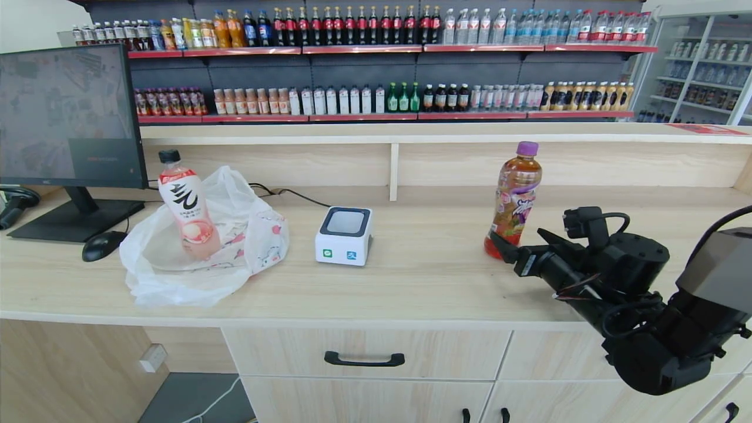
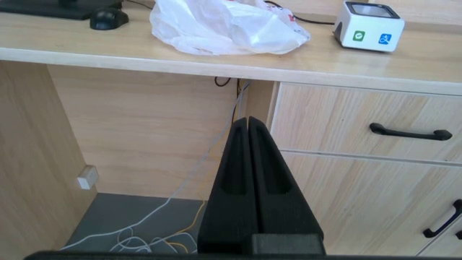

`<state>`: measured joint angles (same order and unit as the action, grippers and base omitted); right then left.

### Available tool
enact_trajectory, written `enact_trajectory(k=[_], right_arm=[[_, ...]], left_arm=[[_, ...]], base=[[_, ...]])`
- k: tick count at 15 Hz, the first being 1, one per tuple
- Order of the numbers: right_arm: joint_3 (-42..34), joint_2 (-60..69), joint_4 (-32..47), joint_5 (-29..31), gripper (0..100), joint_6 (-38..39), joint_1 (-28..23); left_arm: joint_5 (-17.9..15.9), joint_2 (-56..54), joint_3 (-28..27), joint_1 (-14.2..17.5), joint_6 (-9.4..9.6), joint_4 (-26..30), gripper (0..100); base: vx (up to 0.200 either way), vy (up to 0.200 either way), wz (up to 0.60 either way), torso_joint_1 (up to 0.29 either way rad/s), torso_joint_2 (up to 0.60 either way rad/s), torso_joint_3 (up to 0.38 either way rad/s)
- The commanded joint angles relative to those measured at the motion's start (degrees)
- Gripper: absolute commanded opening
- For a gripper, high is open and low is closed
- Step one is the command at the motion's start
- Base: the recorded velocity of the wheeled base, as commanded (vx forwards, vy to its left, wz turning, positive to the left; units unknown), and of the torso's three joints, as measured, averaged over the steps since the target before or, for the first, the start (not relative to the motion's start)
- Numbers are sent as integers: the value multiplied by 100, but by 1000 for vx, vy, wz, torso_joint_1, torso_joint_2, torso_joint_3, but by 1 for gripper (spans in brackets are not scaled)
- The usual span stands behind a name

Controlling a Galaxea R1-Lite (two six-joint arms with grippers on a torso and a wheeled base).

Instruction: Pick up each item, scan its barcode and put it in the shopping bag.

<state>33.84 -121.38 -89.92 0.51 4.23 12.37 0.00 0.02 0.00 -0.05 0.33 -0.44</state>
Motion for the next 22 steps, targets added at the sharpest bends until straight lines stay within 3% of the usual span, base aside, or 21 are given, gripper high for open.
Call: enact_trajectory(k=[1, 13, 19, 22], right_arm=[[79, -149, -8, 54, 100, 8, -7], [-132, -114, -8, 72, 100, 52, -578], [-229, 176, -8, 72, 100, 8, -473], [307, 176, -8, 54, 100, -71, -297]], left_arm=[[0, -2, 0, -4, 2, -9, 0], [0, -2, 0, -4, 11, -9, 0], [0, -2, 0, 5, 11, 18, 0], [0, -2, 0, 5, 2, 18, 0]], base=[[0, 0, 0, 0, 0, 0], [0, 0, 0, 0, 0, 0], [0, 0, 0, 0, 0, 0], [0, 0, 0, 0, 0, 0]])
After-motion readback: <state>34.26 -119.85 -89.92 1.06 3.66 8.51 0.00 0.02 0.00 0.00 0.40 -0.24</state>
